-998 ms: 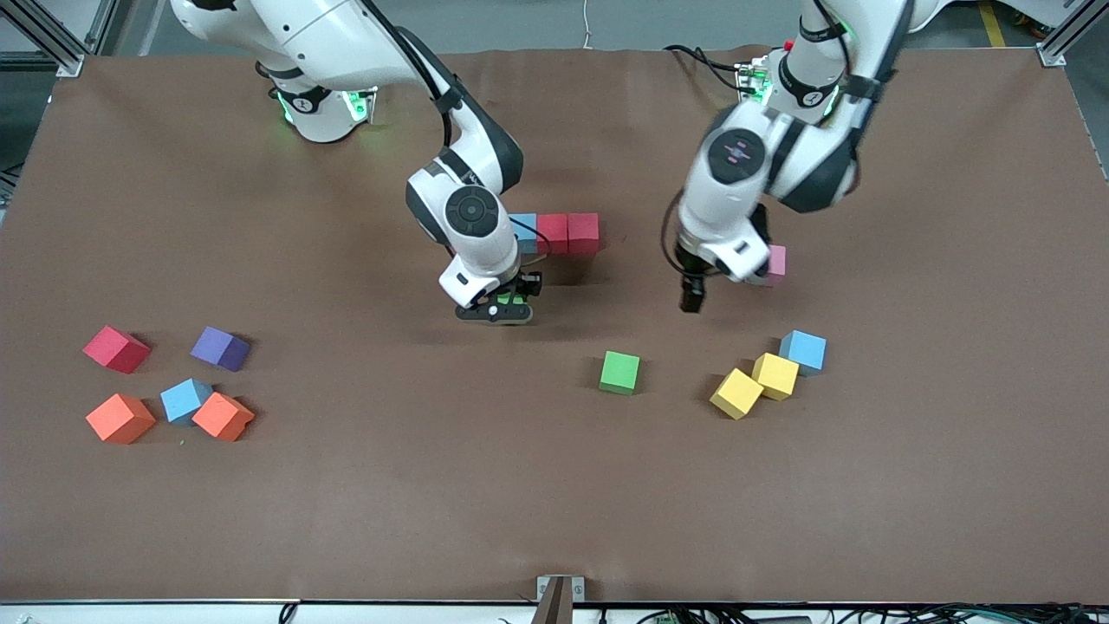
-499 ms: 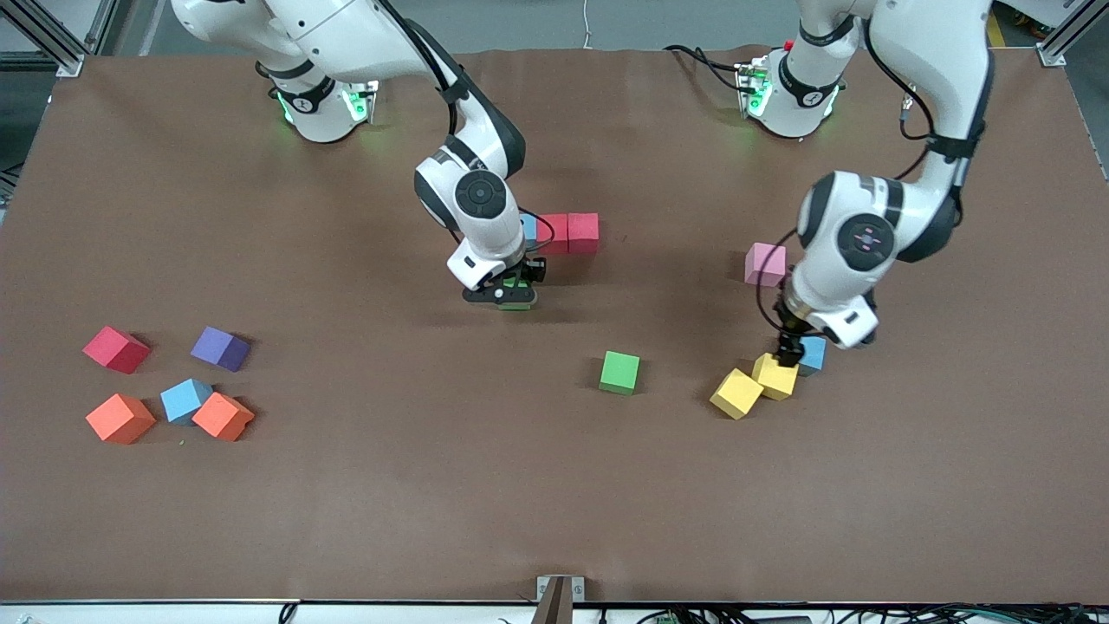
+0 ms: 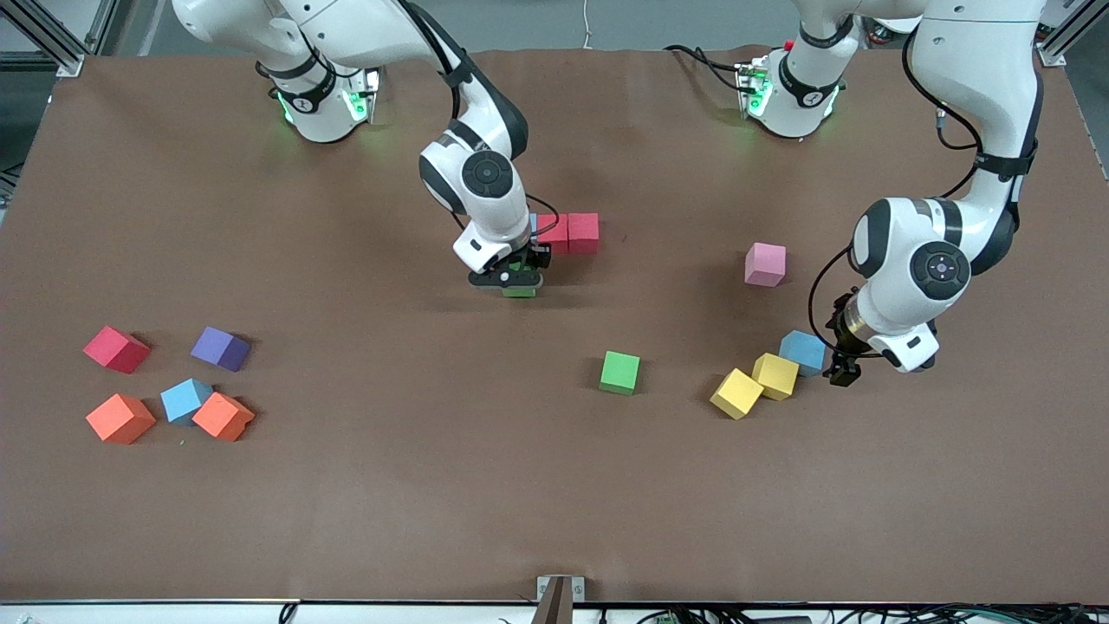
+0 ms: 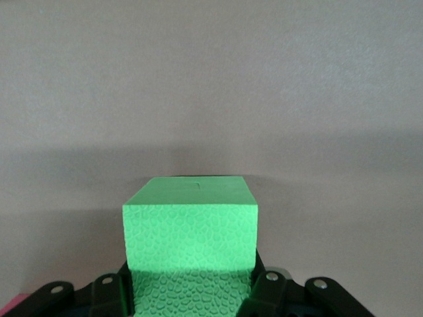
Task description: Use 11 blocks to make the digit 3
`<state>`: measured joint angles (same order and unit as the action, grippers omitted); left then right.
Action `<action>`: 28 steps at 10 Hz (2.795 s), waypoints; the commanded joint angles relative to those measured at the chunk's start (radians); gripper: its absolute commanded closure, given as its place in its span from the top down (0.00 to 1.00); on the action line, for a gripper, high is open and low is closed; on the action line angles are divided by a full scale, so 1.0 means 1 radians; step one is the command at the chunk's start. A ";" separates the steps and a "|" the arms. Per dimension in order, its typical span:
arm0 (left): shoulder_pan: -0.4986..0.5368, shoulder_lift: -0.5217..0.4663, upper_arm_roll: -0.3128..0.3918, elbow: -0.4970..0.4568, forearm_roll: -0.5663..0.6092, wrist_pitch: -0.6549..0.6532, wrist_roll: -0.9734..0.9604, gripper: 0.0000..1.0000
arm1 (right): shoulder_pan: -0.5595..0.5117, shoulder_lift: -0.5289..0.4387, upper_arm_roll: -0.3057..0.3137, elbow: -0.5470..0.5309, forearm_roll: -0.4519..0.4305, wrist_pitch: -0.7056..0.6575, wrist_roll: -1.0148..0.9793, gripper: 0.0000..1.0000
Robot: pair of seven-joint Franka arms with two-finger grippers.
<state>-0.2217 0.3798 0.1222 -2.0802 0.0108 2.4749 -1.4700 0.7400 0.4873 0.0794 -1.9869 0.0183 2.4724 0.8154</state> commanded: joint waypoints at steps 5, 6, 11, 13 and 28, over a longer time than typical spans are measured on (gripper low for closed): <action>0.002 0.053 -0.012 -0.001 0.003 0.070 0.062 1.00 | 0.039 -0.036 -0.010 -0.056 0.003 0.014 0.031 0.01; 0.001 0.065 -0.015 -0.003 0.001 0.084 0.062 1.00 | 0.038 -0.036 -0.010 -0.058 0.003 0.016 0.031 0.01; 0.004 0.080 -0.055 -0.040 -0.002 0.130 0.065 1.00 | 0.047 -0.032 -0.012 -0.058 0.003 0.022 0.034 0.03; 0.037 0.071 -0.068 -0.043 -0.002 0.130 0.099 1.00 | 0.050 -0.030 -0.012 -0.062 0.002 0.026 0.034 0.04; 0.067 -0.013 -0.079 -0.018 -0.005 0.058 0.077 0.09 | 0.035 -0.065 -0.013 -0.052 -0.003 -0.013 0.060 1.00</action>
<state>-0.1786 0.4296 0.0531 -2.0980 0.0097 2.5844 -1.3916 0.7769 0.4770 0.0721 -2.0145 0.0180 2.4821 0.8447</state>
